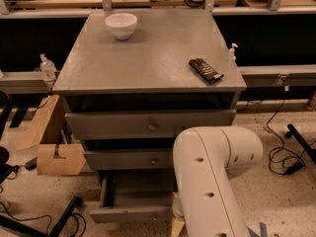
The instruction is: Open bottom drawer
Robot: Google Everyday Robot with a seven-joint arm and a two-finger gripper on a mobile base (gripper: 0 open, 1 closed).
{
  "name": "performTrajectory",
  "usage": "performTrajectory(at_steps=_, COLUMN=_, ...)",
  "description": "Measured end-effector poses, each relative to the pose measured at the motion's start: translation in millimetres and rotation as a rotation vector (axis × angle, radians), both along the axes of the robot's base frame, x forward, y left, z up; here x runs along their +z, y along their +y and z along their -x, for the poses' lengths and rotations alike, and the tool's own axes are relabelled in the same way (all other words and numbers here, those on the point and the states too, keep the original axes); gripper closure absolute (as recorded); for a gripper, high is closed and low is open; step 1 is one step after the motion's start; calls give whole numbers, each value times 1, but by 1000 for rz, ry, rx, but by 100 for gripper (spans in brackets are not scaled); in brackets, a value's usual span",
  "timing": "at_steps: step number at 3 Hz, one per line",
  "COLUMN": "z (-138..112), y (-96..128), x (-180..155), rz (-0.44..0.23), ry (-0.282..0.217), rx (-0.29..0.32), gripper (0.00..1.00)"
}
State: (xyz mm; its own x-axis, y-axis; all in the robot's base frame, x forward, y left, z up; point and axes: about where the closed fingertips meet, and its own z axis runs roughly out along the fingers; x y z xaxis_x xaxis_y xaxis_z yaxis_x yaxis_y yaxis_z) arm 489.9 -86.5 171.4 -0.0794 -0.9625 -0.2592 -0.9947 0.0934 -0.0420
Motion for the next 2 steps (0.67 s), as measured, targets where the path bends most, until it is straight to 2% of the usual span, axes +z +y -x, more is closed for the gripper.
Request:
performTrajectory(at_steps=1, z=1, y=0, x=-1, rz=0, ry=1, rx=0, gripper=0)
performTrajectory(at_steps=2, z=2, y=0, x=-1, rz=0, ry=3, rx=1, gripper=15)
